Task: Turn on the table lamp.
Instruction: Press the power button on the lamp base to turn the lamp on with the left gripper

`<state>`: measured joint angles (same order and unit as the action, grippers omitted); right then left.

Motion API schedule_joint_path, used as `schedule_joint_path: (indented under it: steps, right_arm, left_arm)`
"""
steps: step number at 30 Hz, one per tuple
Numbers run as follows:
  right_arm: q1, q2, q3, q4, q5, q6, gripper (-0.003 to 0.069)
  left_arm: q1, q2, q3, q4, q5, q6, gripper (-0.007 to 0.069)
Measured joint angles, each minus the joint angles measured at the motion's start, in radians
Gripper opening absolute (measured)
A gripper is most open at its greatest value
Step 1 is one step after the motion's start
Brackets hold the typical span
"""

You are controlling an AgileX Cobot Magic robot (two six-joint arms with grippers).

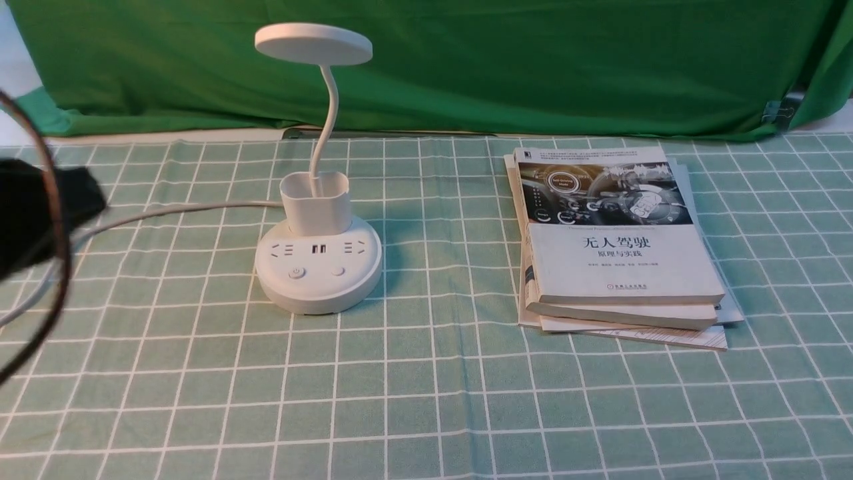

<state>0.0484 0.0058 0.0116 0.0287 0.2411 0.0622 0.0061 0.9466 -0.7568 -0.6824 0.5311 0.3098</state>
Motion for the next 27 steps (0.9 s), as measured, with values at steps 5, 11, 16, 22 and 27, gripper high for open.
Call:
schedule_joint_path:
  steps: [5,11,16,22,27]
  right_arm:
    - [0.000,0.000,0.000,0.000,0.000,0.000,0.0239]
    - [0.000,0.000,0.000,0.000,0.000,0.000,0.0239]
    - [0.000,0.000,0.000,0.000,0.000,0.000,0.0239]
    - [0.000,0.000,0.000,0.000,0.000,0.000,0.0239]
    - [0.000,0.000,0.000,0.000,0.000,0.000,0.0239]
  left_arm:
    - [-0.035,0.280,-0.091,-0.262,0.224,0.258,0.0004]
    - [-0.245,0.546,-0.311,0.143,0.244,0.007,0.0004]
    - [-0.354,0.721,-0.442,0.474,0.184,-0.224,0.0004]
    - [-0.378,0.889,-0.559,0.562,0.122,-0.286,0.0004]
    - [-0.378,0.985,-0.620,0.544,0.106,-0.287,0.0004]
